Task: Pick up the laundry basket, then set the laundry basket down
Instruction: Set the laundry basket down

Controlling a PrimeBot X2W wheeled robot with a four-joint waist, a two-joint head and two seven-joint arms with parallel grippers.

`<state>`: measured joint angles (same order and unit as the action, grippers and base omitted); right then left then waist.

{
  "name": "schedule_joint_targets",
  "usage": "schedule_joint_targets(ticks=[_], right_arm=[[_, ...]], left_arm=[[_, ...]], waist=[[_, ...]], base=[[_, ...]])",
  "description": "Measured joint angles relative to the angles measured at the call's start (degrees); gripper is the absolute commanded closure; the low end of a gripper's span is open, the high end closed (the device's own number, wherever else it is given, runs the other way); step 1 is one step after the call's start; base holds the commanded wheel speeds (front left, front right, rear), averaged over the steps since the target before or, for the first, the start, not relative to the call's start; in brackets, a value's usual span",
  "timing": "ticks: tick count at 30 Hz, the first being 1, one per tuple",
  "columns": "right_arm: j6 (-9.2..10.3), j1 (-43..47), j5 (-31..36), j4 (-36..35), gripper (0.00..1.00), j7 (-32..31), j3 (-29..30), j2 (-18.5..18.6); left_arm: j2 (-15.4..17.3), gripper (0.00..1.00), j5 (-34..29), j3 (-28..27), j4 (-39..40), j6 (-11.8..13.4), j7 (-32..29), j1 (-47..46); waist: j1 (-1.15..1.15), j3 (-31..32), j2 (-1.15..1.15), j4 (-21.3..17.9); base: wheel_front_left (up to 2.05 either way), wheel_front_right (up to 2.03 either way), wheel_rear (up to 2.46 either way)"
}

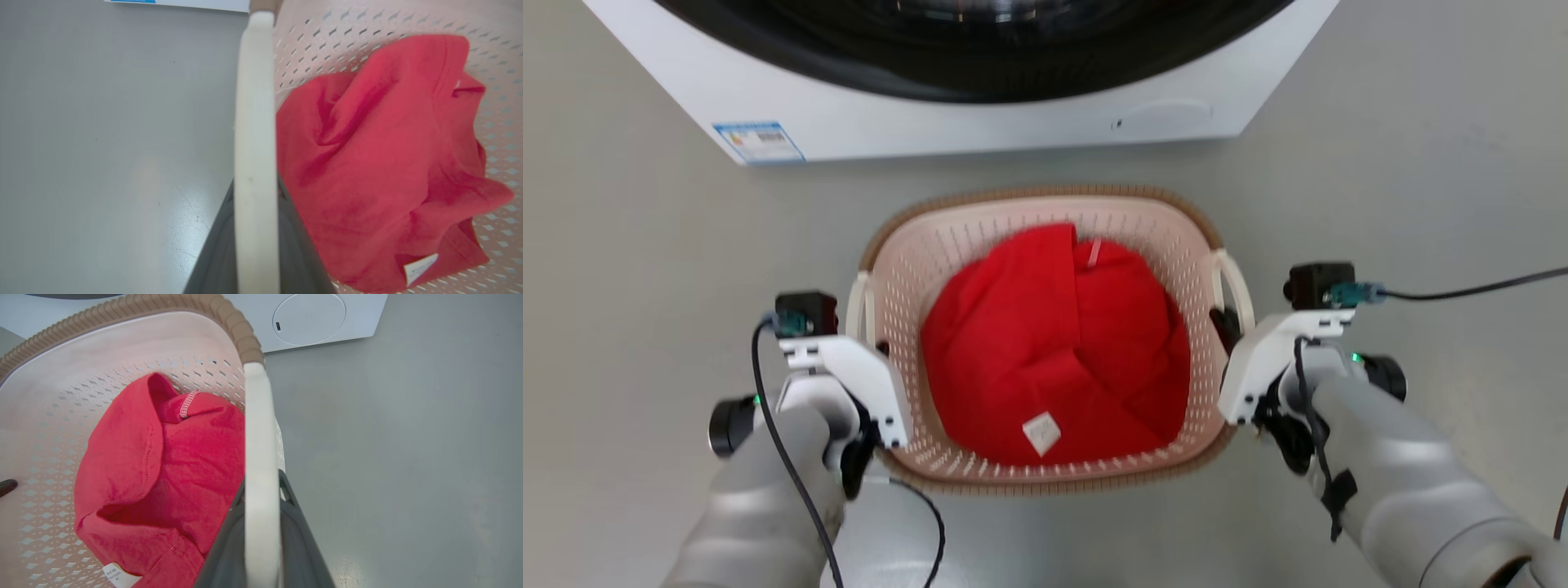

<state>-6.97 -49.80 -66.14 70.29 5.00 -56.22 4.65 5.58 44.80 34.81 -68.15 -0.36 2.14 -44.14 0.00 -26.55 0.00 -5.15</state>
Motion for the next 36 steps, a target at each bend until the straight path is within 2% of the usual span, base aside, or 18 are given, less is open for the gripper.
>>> schedule_joint_targets(ticks=[20,36], right_arm=[[-0.01,-9.10,-0.43,0.56,1.00,2.53,-0.65,0.68],[-0.01,-11.76,-1.04,-0.62,1.00,7.17,-1.26,1.71]], left_arm=[[-0.43,1.00,-0.58,0.49,-4.07,-1.12,2.24,-11.66],[-0.78,1.00,-1.93,1.37,-5.55,-1.68,7.95,-15.92]], waist=[[0.00,-12.21,0.00,0.96],[0.00,-18.89,0.00,1.71]], base=[[0.00,0.00,0.00],[0.00,0.00,0.00]])
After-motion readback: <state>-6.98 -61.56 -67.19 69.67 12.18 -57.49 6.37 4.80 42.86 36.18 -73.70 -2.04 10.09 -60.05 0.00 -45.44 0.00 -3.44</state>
